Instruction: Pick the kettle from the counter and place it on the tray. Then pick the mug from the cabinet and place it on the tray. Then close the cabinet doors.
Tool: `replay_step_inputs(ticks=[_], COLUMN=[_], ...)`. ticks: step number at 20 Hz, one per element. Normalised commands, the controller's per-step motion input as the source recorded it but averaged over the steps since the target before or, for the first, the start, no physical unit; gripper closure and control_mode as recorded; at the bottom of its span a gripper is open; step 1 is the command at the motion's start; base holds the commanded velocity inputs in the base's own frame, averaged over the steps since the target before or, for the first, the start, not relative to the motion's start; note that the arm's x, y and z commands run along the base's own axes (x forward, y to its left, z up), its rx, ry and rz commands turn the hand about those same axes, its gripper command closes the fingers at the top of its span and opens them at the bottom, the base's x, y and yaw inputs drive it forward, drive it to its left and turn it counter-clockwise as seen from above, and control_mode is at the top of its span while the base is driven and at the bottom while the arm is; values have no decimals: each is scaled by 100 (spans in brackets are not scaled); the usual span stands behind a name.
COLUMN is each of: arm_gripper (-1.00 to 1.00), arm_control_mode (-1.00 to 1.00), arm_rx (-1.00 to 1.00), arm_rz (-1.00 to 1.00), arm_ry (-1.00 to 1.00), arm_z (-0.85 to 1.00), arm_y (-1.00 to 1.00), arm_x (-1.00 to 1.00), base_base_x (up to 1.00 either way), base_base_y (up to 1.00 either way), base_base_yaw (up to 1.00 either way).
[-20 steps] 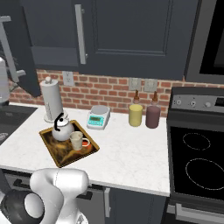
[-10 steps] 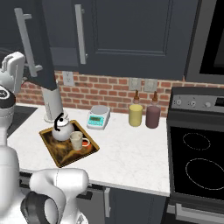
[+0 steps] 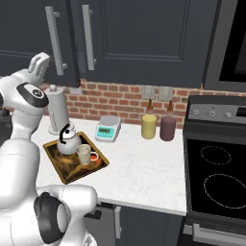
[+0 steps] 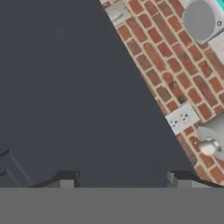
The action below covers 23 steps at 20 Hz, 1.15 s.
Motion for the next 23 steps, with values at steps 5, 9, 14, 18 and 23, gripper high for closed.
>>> replay_step_inputs(ticks=[5, 9, 14, 18, 23], arm_gripper=[-100, -100, -100, -100, -100], arm_control_mode=[-100, -100, -100, -100, -100], arm_rx=[6, 6, 5, 3, 1], arm_rz=[3, 2, 3, 3, 2], arm_ry=[0, 1, 1, 1, 2], arm_z=[0, 0, -1, -10, -12], arm_y=[-20, -17, -18, -16, -14], arm_x=[77, 77, 74, 75, 74], base_base_x=[0, 0, 0, 0, 0], base_base_y=[0, 0, 0, 0, 0], base_base_yaw=[0, 0, 0, 0, 0])
